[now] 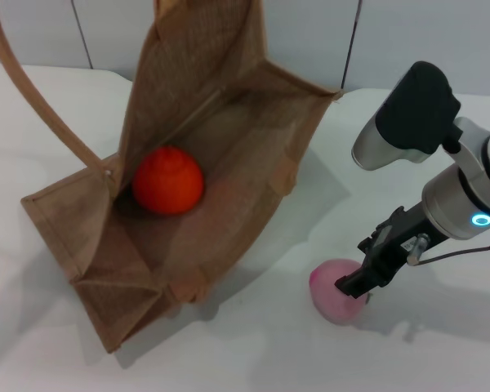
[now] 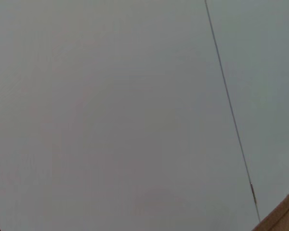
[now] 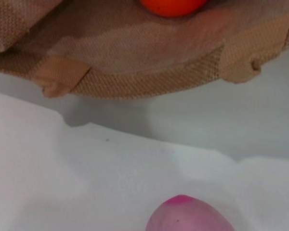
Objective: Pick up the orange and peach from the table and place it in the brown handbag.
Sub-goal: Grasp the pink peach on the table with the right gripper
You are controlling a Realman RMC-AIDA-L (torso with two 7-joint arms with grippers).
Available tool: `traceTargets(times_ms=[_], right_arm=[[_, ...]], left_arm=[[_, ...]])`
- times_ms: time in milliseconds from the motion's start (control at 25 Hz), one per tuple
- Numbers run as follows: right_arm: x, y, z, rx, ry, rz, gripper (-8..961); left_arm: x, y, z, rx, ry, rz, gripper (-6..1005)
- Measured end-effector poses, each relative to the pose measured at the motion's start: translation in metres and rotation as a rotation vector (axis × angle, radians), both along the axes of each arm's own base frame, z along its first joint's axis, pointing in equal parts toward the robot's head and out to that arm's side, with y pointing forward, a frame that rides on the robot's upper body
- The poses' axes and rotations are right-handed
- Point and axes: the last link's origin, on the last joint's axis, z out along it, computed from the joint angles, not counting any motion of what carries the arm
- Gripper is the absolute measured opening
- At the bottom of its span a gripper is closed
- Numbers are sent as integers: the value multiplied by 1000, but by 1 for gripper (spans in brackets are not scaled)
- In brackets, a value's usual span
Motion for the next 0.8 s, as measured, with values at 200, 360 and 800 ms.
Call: traceTargets(times_ms=[200,360,800], right_arm=[[1,1,-2,-1,-3,-10,734],[4,0,-4,-12,-2,-30,733],[3,-7,-11,-49,-19,-35,732]], left_arm=[[1,0,0,-1,0,-2,113],[0,0,0,-2,0,-2,113],[0,1,0,-4,3,-2,113]])
